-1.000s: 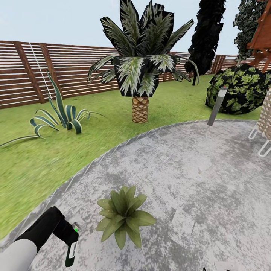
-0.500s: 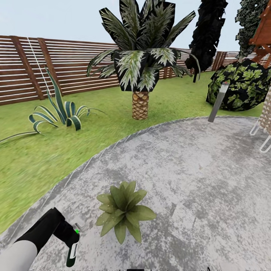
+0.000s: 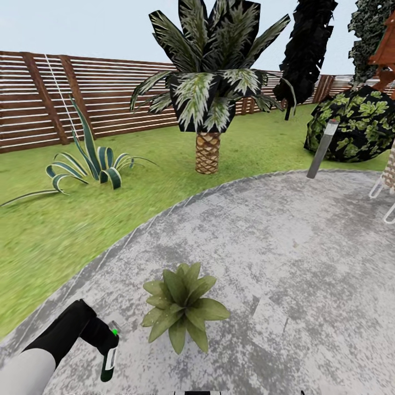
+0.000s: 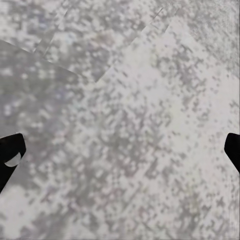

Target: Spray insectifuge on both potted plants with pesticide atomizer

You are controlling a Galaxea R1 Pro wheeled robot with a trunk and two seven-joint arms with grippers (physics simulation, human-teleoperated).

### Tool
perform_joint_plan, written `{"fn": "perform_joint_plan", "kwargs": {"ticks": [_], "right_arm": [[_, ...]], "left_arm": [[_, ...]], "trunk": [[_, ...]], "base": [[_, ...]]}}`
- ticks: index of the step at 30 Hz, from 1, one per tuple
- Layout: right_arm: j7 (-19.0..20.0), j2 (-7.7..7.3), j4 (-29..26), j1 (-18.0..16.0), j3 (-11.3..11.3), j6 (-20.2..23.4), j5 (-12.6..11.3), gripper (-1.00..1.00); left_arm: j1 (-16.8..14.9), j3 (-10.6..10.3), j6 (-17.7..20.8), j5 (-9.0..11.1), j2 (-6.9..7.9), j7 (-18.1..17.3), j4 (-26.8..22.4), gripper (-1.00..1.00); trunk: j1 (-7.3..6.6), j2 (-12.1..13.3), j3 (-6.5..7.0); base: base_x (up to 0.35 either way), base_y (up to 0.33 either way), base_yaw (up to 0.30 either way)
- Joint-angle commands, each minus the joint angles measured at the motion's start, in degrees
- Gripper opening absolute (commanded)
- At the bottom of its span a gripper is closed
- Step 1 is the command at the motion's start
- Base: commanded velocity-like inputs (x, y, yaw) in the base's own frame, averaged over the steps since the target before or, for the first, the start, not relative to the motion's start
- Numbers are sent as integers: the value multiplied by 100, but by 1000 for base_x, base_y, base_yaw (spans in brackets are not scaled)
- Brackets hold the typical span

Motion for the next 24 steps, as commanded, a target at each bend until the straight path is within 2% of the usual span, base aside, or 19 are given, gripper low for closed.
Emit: {"fn": "perform_joint_plan", "kwargs": {"ticks": [1,10,15,21,23,24], "right_arm": [[-13,2,6,-4,-35,-19,60,100],[-14,3,9,-4,-35,-19,60,100],[-18,5,10,-4,-35,-19,60,100],[-15,6,10,-4,-35,-19,60,100],[-13,4,8,-4,-35,-19,60,100],[-15,3,5,-1,-35,-19,60,100]], "left_arm": [[0,-17,50,-10,8,-32,-45,-100],[45,-9,35,-12,15,-18,-114,-100],[-32,-8,68,-14,40,-15,-123,-100],[-442,-45,110,-50,84,-62,-107,-100],[-534,-77,192,-85,71,-260,-97,-100],[-546,-81,210,-184,60,-419,-99,-100]], "trunk": [[-1,-2,-5],[-1,-2,-5],[-1,-2,-5],[-1,-2,-5],[-1,-2,-5],[-1,-2,-5]], "base": [[0,0,245],[-8,-206,48],[-228,-152,54],[-52,-11,141],[-2,0,12],[-1,0,4]]}}
